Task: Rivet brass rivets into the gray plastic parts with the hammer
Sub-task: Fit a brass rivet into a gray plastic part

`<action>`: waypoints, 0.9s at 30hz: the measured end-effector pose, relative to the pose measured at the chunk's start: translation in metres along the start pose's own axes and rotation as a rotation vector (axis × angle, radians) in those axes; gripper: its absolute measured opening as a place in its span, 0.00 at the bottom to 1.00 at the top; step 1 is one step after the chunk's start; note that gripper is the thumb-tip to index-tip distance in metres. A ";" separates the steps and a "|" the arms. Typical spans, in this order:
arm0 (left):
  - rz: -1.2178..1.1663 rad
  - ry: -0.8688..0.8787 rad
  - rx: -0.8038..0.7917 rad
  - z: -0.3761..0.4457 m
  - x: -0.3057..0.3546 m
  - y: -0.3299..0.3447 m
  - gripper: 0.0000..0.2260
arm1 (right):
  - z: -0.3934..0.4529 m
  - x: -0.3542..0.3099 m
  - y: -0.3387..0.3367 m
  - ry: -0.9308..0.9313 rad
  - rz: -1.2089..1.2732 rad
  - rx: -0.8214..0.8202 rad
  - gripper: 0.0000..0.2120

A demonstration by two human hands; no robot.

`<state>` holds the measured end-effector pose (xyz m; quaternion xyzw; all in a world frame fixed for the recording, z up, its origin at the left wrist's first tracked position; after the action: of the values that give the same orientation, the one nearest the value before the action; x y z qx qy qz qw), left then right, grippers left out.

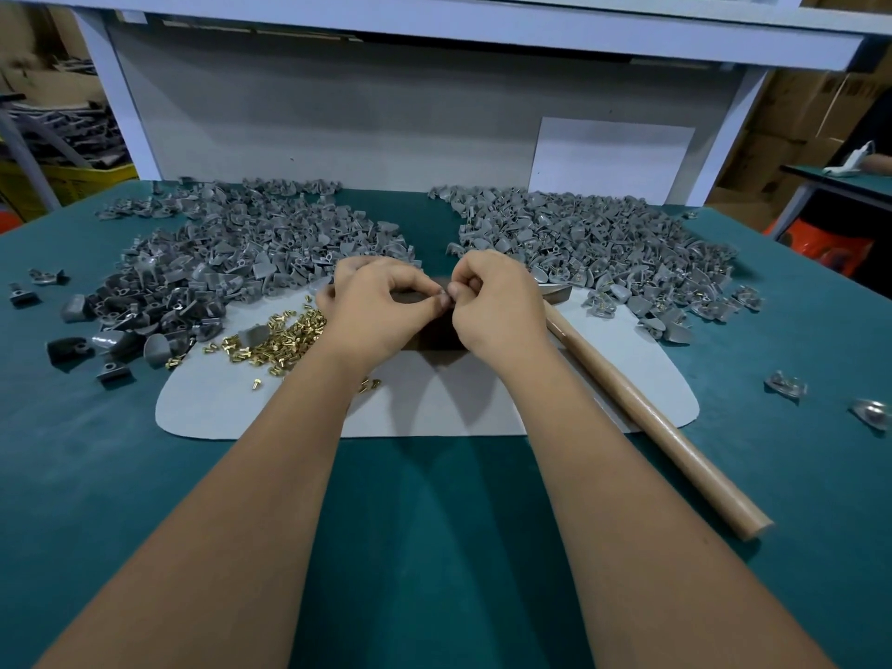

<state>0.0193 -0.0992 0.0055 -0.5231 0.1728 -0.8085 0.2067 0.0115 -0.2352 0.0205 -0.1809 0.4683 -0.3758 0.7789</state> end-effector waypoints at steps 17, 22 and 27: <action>-0.064 0.003 -0.022 -0.004 -0.002 0.000 0.06 | -0.008 0.003 0.004 -0.049 -0.038 0.025 0.05; 0.049 -0.036 0.010 -0.006 -0.001 -0.002 0.08 | -0.011 0.011 0.003 0.015 0.205 0.057 0.08; 0.043 -0.063 0.000 -0.005 0.002 -0.002 0.08 | -0.012 0.018 -0.005 0.256 0.592 0.122 0.12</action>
<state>0.0133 -0.0979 0.0061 -0.5445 0.1776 -0.7869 0.2295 0.0043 -0.2513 0.0065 0.0588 0.5712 -0.1800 0.7987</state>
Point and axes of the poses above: each hand's wrist, its own z-axis towards the middle knuckle, its own y-axis out of the palm, x = y × z, the point moved 3 cm from there along z, towards the middle knuckle, and after that the axes turned 2 degrees about z, right-handed, at the moved point
